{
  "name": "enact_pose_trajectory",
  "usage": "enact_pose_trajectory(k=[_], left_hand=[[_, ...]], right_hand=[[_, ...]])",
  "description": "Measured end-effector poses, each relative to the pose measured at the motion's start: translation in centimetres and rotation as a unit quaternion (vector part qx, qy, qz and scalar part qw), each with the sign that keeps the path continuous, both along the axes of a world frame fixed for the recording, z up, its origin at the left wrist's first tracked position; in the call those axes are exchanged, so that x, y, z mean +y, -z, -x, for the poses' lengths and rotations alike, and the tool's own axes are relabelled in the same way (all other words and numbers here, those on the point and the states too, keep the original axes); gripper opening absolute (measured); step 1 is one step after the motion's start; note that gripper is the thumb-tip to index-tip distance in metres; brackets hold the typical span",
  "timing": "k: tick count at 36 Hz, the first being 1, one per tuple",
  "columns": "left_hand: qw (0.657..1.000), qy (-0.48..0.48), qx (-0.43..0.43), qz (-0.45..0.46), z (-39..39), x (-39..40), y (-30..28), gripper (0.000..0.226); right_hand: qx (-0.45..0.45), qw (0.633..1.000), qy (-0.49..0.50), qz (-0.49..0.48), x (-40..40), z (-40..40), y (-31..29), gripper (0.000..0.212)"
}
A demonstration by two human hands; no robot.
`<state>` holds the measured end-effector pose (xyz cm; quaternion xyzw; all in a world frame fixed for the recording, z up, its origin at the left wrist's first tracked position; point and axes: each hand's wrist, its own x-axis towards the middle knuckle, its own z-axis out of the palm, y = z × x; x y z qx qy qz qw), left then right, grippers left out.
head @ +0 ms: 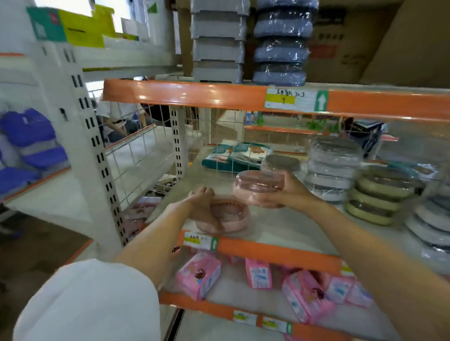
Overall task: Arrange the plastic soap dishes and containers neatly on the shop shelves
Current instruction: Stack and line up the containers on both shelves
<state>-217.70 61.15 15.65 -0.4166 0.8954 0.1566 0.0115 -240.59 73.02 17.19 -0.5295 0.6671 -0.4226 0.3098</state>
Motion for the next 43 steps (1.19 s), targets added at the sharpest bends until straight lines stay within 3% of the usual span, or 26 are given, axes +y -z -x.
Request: enact_pose_trajectory(k=[3,8,13,16,21,26,27,30,31,33,36,41,43], left_hand=[[1.000,0.002,0.004,0.003,-1.5,3.1,-1.5,0.097],[1.000,0.013,0.016,0.013,-3.3,8.1,-5.3,0.095],[0.999,0.026,0.044,-0.016,-4.5,11.5,-9.9,0.089],[0.998,0.036,0.054,-0.014,-4.9,13.4,-12.8,0.067],[0.997,0.037,0.064,0.017,-4.7,15.4,-17.6,0.071],[0.993,0.050,0.089,0.062,-3.3,16.8,-22.3,0.049],[0.992,0.056,0.095,0.060,-2.8,17.0,-23.1,0.046],[0.990,0.076,0.113,0.047,-1.1,17.7,-25.4,0.045],[0.989,0.083,0.115,0.045,-0.4,17.9,-26.2,0.044],[0.986,0.093,0.124,0.056,0.8,18.2,-27.7,0.054],[0.981,0.103,0.144,0.079,2.8,16.6,-29.2,0.095],[0.970,0.115,0.188,0.100,6.5,16.7,-30.3,0.094],[0.968,0.115,0.201,0.100,7.9,16.0,-30.6,0.079]], right_hand=[[0.017,1.000,0.003,-0.011,4.5,-2.3,-2.5,0.107],[0.061,0.998,0.001,0.023,10.1,-4.7,-5.7,0.038],[0.119,0.992,0.021,0.031,14.9,-6.4,-10.3,0.030],[0.155,0.986,0.033,0.058,17.7,-6.8,-13.2,0.040],[0.156,0.985,0.040,0.068,20.6,-5.8,-17.2,0.066],[0.153,0.981,0.088,0.078,21.9,-3.3,-20.7,0.042],[0.148,0.982,0.095,0.074,22.1,-2.7,-21.3,0.049],[0.147,0.978,0.115,0.097,22.7,-0.4,-22.5,0.098],[0.146,0.975,0.126,0.107,22.7,0.5,-22.7,0.099],[0.143,0.972,0.150,0.112,23.2,1.8,-23.2,0.084],[0.145,0.964,0.191,0.117,23.4,4.1,-23.5,0.071],[0.169,0.954,0.224,0.101,23.4,7.5,-24.6,0.094],[0.172,0.953,0.231,0.097,23.2,8.7,-25.1,0.089]])
